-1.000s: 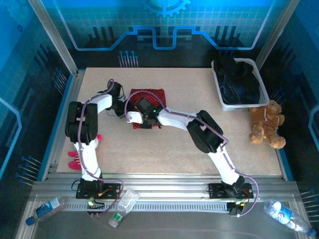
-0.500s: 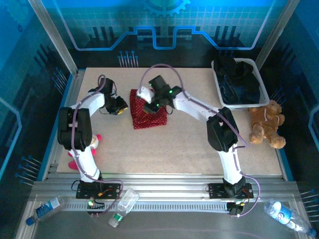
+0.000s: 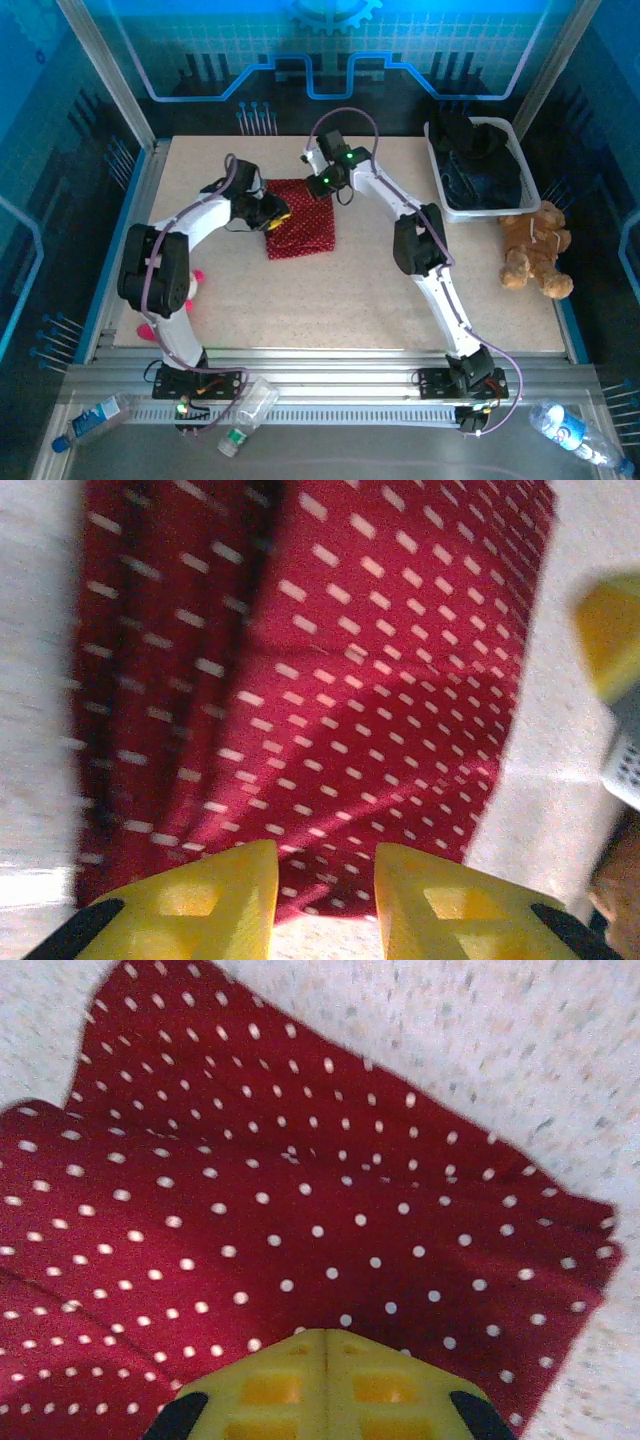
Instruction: Fold and stack the skirts
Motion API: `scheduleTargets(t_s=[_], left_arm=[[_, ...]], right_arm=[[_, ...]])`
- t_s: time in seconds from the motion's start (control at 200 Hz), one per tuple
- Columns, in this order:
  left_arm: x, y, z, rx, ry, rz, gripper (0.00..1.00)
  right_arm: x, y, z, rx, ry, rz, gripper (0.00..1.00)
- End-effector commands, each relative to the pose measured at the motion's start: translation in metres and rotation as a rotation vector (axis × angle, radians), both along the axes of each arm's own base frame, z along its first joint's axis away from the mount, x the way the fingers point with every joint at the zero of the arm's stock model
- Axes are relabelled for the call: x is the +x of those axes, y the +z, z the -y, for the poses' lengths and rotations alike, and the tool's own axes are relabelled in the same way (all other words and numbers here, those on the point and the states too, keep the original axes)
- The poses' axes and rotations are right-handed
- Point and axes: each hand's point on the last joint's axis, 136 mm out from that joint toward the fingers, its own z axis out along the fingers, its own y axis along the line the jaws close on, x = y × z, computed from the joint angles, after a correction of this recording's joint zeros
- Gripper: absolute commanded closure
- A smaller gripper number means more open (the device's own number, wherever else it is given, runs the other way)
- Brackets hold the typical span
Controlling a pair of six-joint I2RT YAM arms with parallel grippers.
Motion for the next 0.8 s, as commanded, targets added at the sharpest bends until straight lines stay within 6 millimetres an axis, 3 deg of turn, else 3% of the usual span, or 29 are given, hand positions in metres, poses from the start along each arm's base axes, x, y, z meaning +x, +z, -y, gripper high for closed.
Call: scheduleTargets(t_s=[0.0, 0.17, 0.37, 0.49, 0.645, 0.72, 0.795], left_arm=[[0.011, -0.019, 0.01, -0.045, 0.012, -0.048, 0.68], [0.017, -0.06, -0.014, 0.097, 0.014, -0.126, 0.68], [0.029, -0.072, -0.028, 0.215, -0.04, -0.134, 0.66], [0.036, -0.073, -0.011, 0.173, -0.09, -0.12, 0.62], [0.031, -0.076, 0.027, 0.123, -0.179, -0.122, 0.61], [0.029, -0.068, 0.036, 0.109, -0.201, -0.105, 0.61], [0.028, -0.048, 0.038, 0.096, -0.207, -0.065, 0.58]], right_arm=[[-0.017, -0.018, 0.008, 0.003, -0.055, -0.155, 1.0], [-0.035, -0.041, 0.025, -0.035, -0.15, -0.27, 1.0], [-0.075, -0.047, 0.035, 0.017, -0.262, -0.39, 1.0], [-0.107, -0.039, 0.023, 0.167, -0.346, -0.473, 1.0], [-0.149, -0.038, 0.002, 0.324, -0.48, -0.552, 0.99], [-0.164, -0.033, -0.006, 0.386, -0.536, -0.561, 0.97], [-0.169, -0.027, -0.005, 0.43, -0.582, -0.552, 0.92]])
